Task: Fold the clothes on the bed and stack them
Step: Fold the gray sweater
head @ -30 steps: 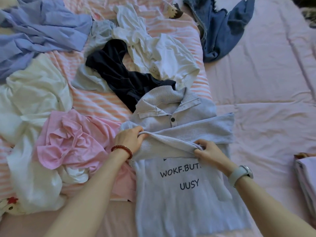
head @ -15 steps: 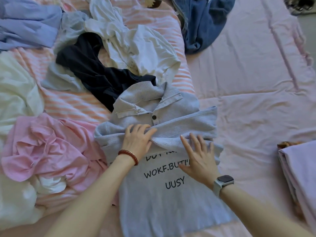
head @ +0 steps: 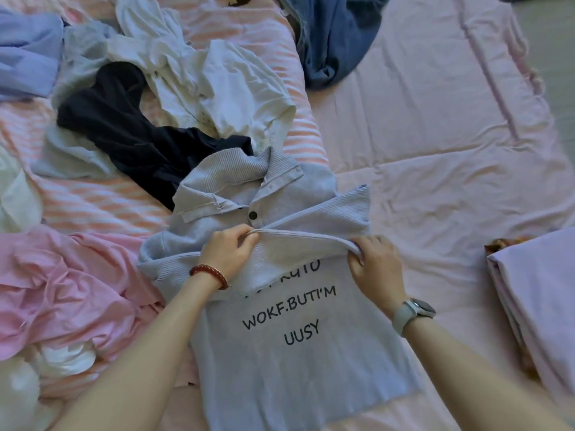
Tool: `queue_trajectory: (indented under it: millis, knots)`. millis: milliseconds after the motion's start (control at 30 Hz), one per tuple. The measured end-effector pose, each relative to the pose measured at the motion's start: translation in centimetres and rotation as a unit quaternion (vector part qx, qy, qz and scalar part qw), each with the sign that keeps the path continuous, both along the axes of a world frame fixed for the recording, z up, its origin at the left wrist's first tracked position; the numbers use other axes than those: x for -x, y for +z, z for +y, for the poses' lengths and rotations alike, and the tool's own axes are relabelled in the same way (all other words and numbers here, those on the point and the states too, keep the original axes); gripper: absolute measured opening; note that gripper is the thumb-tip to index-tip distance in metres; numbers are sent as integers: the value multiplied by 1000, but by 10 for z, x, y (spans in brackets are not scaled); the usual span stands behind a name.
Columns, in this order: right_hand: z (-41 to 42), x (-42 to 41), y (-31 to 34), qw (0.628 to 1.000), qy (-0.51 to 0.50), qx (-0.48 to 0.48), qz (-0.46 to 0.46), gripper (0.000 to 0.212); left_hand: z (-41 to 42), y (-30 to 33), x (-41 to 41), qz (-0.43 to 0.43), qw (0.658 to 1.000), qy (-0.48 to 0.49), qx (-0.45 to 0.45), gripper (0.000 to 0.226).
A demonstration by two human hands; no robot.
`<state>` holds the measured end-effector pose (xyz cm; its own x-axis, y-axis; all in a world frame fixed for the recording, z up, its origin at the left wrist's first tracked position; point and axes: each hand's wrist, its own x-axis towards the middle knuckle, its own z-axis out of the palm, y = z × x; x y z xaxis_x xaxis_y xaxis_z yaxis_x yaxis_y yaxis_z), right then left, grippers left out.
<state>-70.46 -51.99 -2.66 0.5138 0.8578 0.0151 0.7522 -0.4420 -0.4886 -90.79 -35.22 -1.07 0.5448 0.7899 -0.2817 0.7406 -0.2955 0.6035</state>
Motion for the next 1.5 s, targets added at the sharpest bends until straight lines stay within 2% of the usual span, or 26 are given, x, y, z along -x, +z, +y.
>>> queue_trajectory:
  millis: [100, 167, 200, 233, 300, 367, 433, 533, 633, 700, 767, 867, 933, 1000, 1067, 1133, 1200, 1333, 1433, 1500]
  knots:
    - [10, -31, 21, 990, -84, -35, 104, 9, 8, 3, -5, 5, 999, 36, 12, 26]
    - [28, -42, 30, 966, -134, -81, 204, 5, 10, 5, -12, 25, 997, 58, -37, 28]
    - [37, -46, 31, 960, -148, -85, 221, 6, 9, 5, -16, 38, 995, 68, -69, 28]
    - [46, -50, 28, 963, -152, -65, 211, 7, 8, 4, -19, 49, 991, 71, -99, 26]
    - [60, -58, 16, 970, -163, 38, 174, 20, 8, -3, -24, 85, 985, 40, -144, 21]
    - [66, -63, 5, 963, -175, 124, 162, 27, 7, -8, -23, 141, 980, 2, -139, 29]
    - [68, -62, 2, 965, -181, 107, 155, 24, 7, -10, -19, 152, 981, -10, -125, 32]
    - [64, -57, 1, 968, -215, 42, 123, 22, 3, -10, -12, 95, 987, -9, -129, 25]
    - [58, -53, -5, 962, -240, 86, 100, 25, -2, -15, -6, 108, 976, -20, -188, 22]
    - [60, -50, -8, 965, -227, 118, 63, 36, 1, -20, -2, 127, 969, -2, -211, 35]
    - [69, -44, -7, 981, -178, 77, 21, 44, 9, -23, 3, 119, 964, 13, -236, 49]
    - [91, -33, -7, 997, 8, 16, -69, 53, 30, -19, 8, 118, 967, 35, -223, 61]
    - [109, -28, -9, 984, 145, 33, -102, 55, 45, -16, 9, 127, 973, 64, -179, 71]
    - [128, -25, -9, 966, 228, 63, -106, 56, 62, -16, 11, 140, 974, 94, -150, 67]
    - [148, -25, -7, 963, 241, 92, -83, 61, 79, -17, 16, 126, 976, 135, -114, 61]
    - [165, -28, -7, 968, 213, 130, -32, 62, 93, -17, 23, 94, 976, 192, -46, 61]
    - [179, -32, -7, 970, 181, 159, 15, 58, 102, -19, 32, 91, 973, 210, -15, 62]
    - [195, -39, 0, 975, 159, 156, 19, 54, 105, -16, 40, 60, 980, 188, -11, 58]
    - [198, -40, 5, 976, 177, 113, 56, 24, 102, -13, 39, 8, 981, 190, 50, 52]
    - [193, -39, 14, 978, 170, 83, 84, 38, 103, -8, 39, -1, 977, 209, 53, 49]
